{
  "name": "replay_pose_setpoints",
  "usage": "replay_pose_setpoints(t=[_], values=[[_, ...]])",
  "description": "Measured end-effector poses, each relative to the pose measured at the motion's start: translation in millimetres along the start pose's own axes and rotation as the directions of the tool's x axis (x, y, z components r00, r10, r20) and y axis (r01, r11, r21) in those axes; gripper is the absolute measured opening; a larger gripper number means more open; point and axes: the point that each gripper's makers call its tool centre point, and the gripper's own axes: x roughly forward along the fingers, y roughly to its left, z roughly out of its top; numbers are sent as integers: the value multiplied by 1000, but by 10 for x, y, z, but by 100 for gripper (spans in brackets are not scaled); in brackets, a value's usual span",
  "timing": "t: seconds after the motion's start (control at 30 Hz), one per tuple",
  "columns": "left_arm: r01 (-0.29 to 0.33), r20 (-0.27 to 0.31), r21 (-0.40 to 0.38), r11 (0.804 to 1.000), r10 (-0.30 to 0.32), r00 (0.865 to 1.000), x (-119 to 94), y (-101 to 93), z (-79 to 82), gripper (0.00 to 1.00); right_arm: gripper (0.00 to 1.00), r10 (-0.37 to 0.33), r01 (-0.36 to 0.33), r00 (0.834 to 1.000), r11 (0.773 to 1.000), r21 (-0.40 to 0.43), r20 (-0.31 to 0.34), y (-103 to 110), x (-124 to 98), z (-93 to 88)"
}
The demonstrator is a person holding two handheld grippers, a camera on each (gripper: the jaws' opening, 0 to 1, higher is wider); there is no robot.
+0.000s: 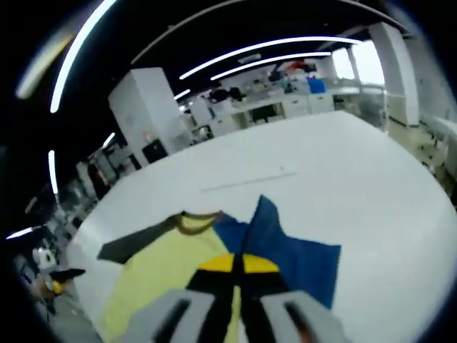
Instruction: Fold the garment on the visible template until the final outline fits inside the template.
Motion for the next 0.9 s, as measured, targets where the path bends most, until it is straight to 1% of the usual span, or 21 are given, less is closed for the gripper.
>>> replay_pose_setpoints(t=[0.17,0.27,0.33,0.43,0.53,0.6,0.77,0.9], values=[[30,-14,22,999,-30,999,33,107,3,91,0,19,-19,1000,1000,-5,-3,302,142,-4],[50,-12,14,999,-50,999,87,130,2,91,0,31,-31,1000,999,-16,-7,451,205,6],[57,-16,19,998,-57,998,111,170,-8,91,0,40,-41,999,999,-22,-13,614,242,-24],[73,-18,15,997,-72,997,140,220,-19,91,0,56,-57,998,998,-22,-12,717,325,18],[86,-16,12,996,-86,996,168,246,-26,90,0,77,-77,997,997,-25,-17,902,418,5],[93,-14,12,996,-93,996,175,255,-24,90,0,93,-93,995,995,-32,-23,993,500,22],[103,-6,15,995,-103,995,163,289,-13,90,0,127,-128,991,991,-43,-32,1298,633,-6],[98,-2,13,995,-98,995,135,282,-31,90,0,168,-169,985,985,-43,-36,1546,763,-11]])
